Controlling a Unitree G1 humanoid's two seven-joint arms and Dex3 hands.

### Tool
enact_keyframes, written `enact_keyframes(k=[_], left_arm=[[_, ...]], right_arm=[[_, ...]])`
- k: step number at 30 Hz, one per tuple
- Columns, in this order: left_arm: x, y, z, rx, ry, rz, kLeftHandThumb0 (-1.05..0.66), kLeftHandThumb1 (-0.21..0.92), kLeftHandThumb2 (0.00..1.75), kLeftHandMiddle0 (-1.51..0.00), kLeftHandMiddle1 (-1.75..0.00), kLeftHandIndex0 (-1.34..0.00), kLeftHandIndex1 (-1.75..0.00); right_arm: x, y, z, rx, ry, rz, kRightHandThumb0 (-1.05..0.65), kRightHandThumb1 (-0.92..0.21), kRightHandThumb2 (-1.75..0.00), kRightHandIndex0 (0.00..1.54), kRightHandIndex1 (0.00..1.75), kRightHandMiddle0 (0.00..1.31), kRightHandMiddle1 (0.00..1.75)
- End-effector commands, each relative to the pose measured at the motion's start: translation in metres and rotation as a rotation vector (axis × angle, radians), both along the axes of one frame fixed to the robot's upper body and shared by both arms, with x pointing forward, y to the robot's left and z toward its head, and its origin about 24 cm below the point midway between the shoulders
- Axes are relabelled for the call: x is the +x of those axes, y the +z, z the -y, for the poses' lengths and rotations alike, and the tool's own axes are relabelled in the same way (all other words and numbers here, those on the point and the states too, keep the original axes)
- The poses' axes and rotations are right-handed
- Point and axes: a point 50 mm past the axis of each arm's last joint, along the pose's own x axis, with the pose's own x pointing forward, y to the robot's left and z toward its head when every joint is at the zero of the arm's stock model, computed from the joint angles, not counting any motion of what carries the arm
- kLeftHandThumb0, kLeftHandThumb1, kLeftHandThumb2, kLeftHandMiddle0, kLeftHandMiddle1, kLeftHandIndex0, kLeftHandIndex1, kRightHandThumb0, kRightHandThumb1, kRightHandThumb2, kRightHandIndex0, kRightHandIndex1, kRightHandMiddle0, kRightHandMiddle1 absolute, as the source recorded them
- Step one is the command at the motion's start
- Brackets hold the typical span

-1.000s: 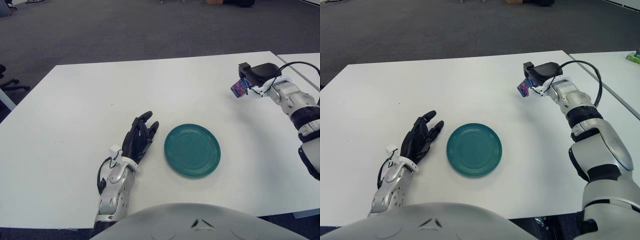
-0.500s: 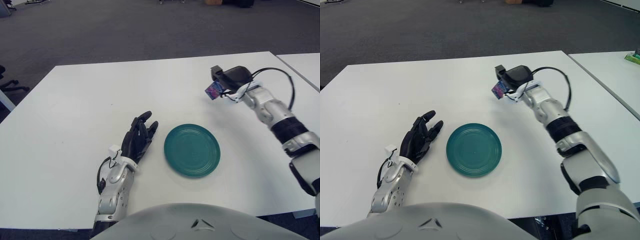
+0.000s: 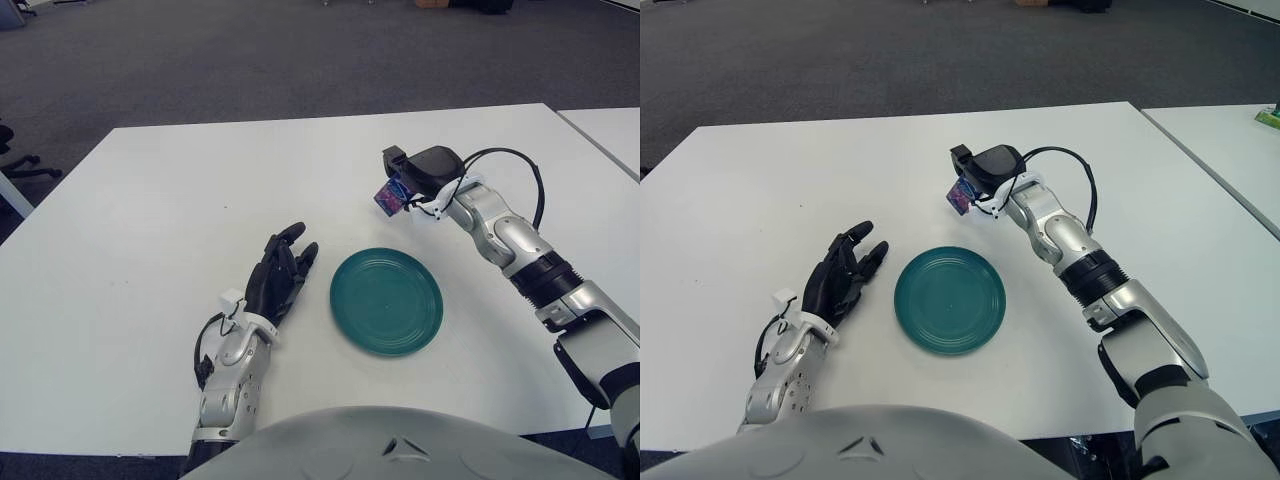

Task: Put the gum into the plate.

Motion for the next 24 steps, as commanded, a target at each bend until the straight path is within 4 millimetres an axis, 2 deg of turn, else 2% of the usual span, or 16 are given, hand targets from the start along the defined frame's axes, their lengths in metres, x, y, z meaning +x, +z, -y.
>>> enact_keyframes(k=[1, 6, 9, 16, 24], left_arm=[[0.004, 0.002, 0.002, 0.009, -0.004, 0.02, -0.86, 0.92, 0.9, -0.49, -0.07, 0.0, -0.78], [0.004, 0.002, 0.005, 0.009, -0.005, 0.019, -0.86, 0.92, 0.9, -0.49, -0.07, 0.0, -0.78], [0.005, 0.001, 0.007, 0.009, -0.005, 0.019, -0.86, 0.92, 0.9, -0.49, -0.07, 0.0, -0.78], [0.007, 0.0, 0.01, 0.009, -0.006, 0.018, -0.86, 0.92, 0.9, -0.49, -0.07, 0.0, -0.78], [0.009, -0.002, 0.013, 0.008, -0.007, 0.018, -0.86, 0.92, 0.9, -0.49, -0.07, 0.0, -0.78]], right_arm=[[0.001, 0.007, -0.008, -0.018, 0.029, 0.01, -0.41, -0.59, -0.96, 0.73, 1.75, 0.4, 1.75], [-0.006, 0.0, -0.016, -0.031, 0.092, 0.023, -0.4, -0.6, -0.96, 0.74, 1.75, 0.4, 1.75], [-0.016, 0.004, -0.023, -0.023, 0.13, 0.021, -0.4, -0.59, -0.96, 0.75, 1.75, 0.4, 1.75], [-0.029, 0.02, -0.025, -0.028, 0.175, 0.017, -0.41, -0.59, -0.97, 0.75, 1.75, 0.41, 1.75], [-0.048, 0.028, -0.028, -0.1, 0.209, 0.005, -0.41, -0.58, -0.98, 0.73, 1.75, 0.41, 1.75]])
